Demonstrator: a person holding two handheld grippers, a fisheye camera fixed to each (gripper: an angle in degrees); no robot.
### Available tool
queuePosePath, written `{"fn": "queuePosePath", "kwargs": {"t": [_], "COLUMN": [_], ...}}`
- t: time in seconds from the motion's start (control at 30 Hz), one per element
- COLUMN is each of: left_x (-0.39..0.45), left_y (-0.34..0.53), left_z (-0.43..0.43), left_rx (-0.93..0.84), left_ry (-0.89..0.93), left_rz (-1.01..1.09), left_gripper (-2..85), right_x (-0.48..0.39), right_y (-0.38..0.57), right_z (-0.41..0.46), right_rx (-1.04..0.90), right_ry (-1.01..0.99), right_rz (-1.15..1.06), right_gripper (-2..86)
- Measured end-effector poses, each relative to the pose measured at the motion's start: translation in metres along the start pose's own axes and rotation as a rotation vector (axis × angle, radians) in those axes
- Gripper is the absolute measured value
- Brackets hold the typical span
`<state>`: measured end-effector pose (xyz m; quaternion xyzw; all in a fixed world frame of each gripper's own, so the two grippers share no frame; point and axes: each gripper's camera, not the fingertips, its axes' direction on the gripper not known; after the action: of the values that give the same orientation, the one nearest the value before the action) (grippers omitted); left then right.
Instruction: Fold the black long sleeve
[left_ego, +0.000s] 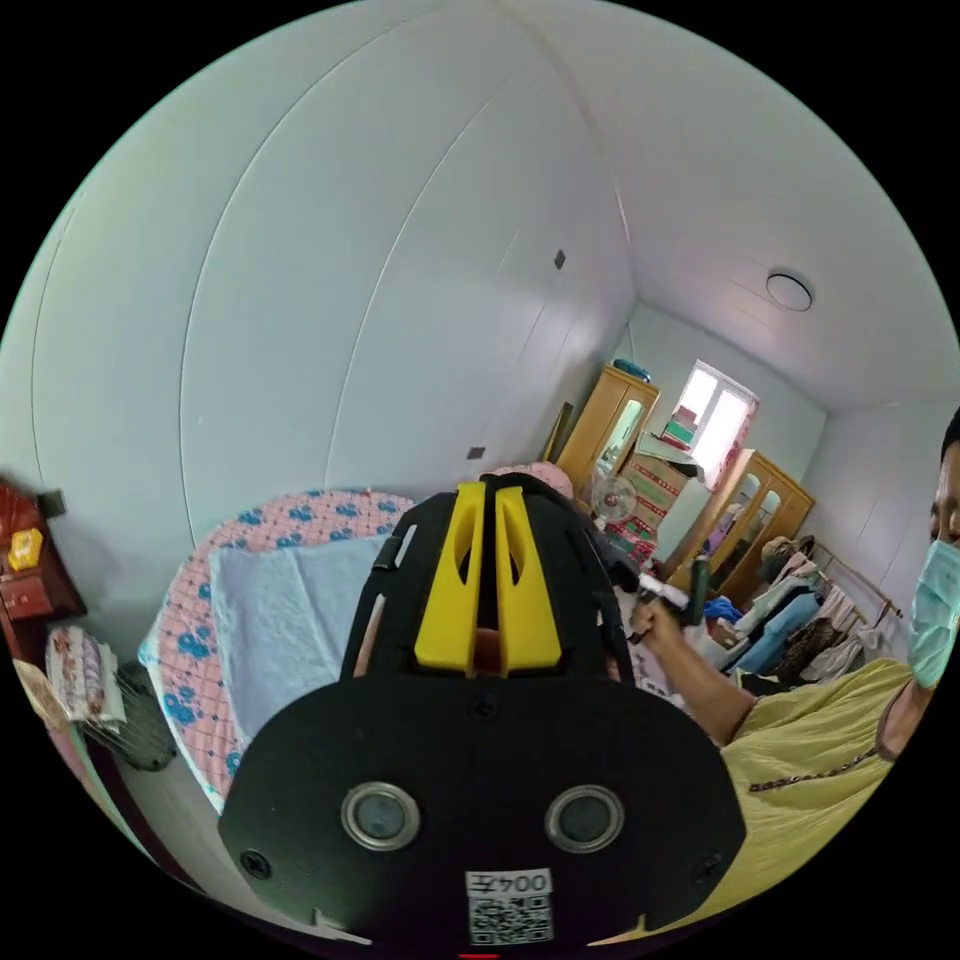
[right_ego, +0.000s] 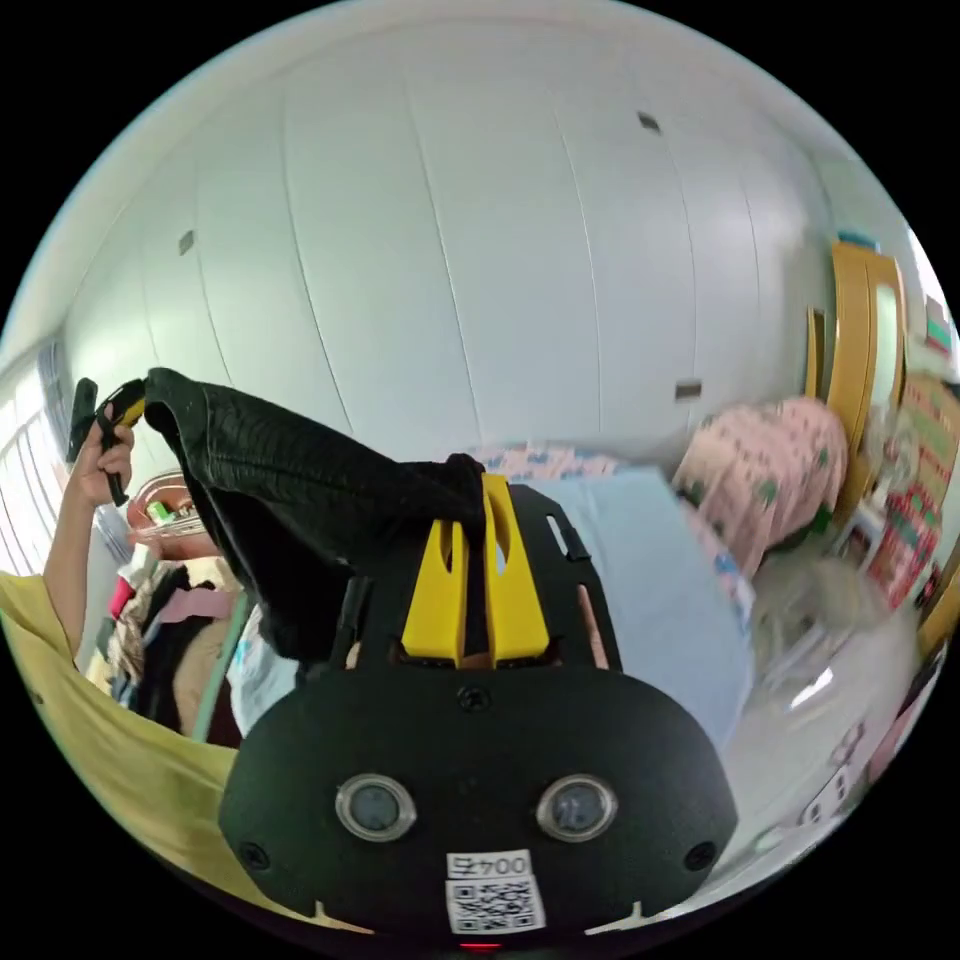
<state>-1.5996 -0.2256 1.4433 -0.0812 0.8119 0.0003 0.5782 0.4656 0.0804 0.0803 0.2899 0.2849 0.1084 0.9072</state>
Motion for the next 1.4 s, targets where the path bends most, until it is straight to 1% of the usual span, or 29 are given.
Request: {"fn": "queuePosePath", "kwargs": {"t": [0.03,0.1,0.13,0.2,0.23,0.3,0.4,0.53,0.7,0.93,1.0,1.13,1.23,1.33,1.4], "left_x": [0.003,0.017,0.02,0.028,0.03,0.041,0.058,0.068,0.084,0.091,0.091,0.092,0.084,0.061,0.036], "left_y": [-0.003,-0.014,-0.016,-0.022,-0.023,-0.021,-0.009,0.01,0.047,0.084,0.081,0.064,0.049,0.033,0.019], "left_z": [-0.009,-0.045,-0.054,-0.09,-0.099,-0.129,-0.155,-0.174,-0.192,-0.22,-0.225,-0.215,-0.19,-0.145,-0.097], "left_rx": [0.022,0.119,0.146,0.255,0.278,0.359,0.45,0.509,0.567,0.583,0.543,0.467,0.419,0.355,0.287], "left_ry": [-0.009,-0.039,-0.048,-0.081,-0.087,-0.136,-0.223,-0.243,-0.241,-0.156,-0.121,-0.13,-0.151,-0.147,-0.16], "left_rz": [0.022,0.101,0.119,0.171,0.179,0.222,0.28,0.301,0.316,0.279,0.266,0.269,0.262,0.201,0.143], "left_gripper": [1.0,0.9,0.9,0.8,0.8,0.8,0.8,0.7,0.6,0.6,0.6,0.7,0.8,1.1,1.4], "right_x": [-0.007,-0.039,-0.048,-0.085,-0.095,-0.136,-0.177,-0.197,-0.2,-0.202,-0.196,-0.184,-0.167,-0.136,-0.103], "right_y": [-0.016,-0.077,-0.09,-0.134,-0.142,-0.163,-0.169,-0.167,-0.141,-0.087,-0.079,-0.077,-0.075,-0.074,-0.073], "right_z": [-0.011,-0.056,-0.067,-0.105,-0.112,-0.136,-0.156,-0.169,-0.166,-0.174,-0.179,-0.173,-0.149,-0.102,-0.047], "right_rx": [0.032,0.14,0.165,0.243,0.261,0.31,0.37,0.381,0.316,0.235,0.196,0.112,0.04,-0.048,-0.132], "right_ry": [0.018,0.076,0.082,0.116,0.134,0.239,0.336,0.346,0.324,0.297,0.254,0.239,0.267,0.262,0.28], "right_rz": [-0.037,-0.17,-0.196,-0.302,-0.33,-0.446,-0.556,-0.608,-0.635,-0.688,-0.684,-0.692,-0.696,-0.666,-0.639], "right_gripper": [-0.4,-0.6,-0.6,-0.6,-0.6,-0.5,-0.4,-0.5,-0.5,-0.5,-0.4,-0.4,-0.3,-0.3,-0.2]}}
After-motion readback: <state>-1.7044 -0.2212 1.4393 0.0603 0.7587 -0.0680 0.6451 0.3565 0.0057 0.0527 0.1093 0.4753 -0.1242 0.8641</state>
